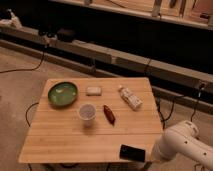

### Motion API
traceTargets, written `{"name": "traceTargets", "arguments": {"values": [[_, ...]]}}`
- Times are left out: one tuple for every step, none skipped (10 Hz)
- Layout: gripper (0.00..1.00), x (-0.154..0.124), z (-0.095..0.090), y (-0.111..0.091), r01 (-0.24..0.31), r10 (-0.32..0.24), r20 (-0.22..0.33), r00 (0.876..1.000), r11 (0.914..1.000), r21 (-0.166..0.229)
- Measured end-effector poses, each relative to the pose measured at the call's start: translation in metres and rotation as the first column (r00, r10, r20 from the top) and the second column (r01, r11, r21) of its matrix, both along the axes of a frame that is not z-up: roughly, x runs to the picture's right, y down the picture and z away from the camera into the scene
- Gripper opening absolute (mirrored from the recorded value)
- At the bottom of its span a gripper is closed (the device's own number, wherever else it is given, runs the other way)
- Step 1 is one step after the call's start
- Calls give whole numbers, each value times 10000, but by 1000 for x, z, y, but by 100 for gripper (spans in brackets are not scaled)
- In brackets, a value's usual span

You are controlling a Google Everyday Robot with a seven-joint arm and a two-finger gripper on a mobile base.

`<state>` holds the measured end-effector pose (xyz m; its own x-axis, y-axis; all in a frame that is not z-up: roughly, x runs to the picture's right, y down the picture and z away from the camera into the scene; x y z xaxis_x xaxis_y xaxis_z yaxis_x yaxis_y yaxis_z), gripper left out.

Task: Push the eraser across the table

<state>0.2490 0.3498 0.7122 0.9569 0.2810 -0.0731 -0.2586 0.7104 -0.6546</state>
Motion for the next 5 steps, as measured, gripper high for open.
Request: {"name": "traceTargets", "arguments": {"values": [[10,-1,3,2,18,-18,9,10000,10000,62],[10,-2,6,6,32,-32,31,10000,9999,116],[10,-4,9,8,35,-37,71,10000,9999,159],[10,-7,11,10,54,-56,122,9999,9998,208],[10,-10,13,10,63,-67,161,9998,9997,248]]}}
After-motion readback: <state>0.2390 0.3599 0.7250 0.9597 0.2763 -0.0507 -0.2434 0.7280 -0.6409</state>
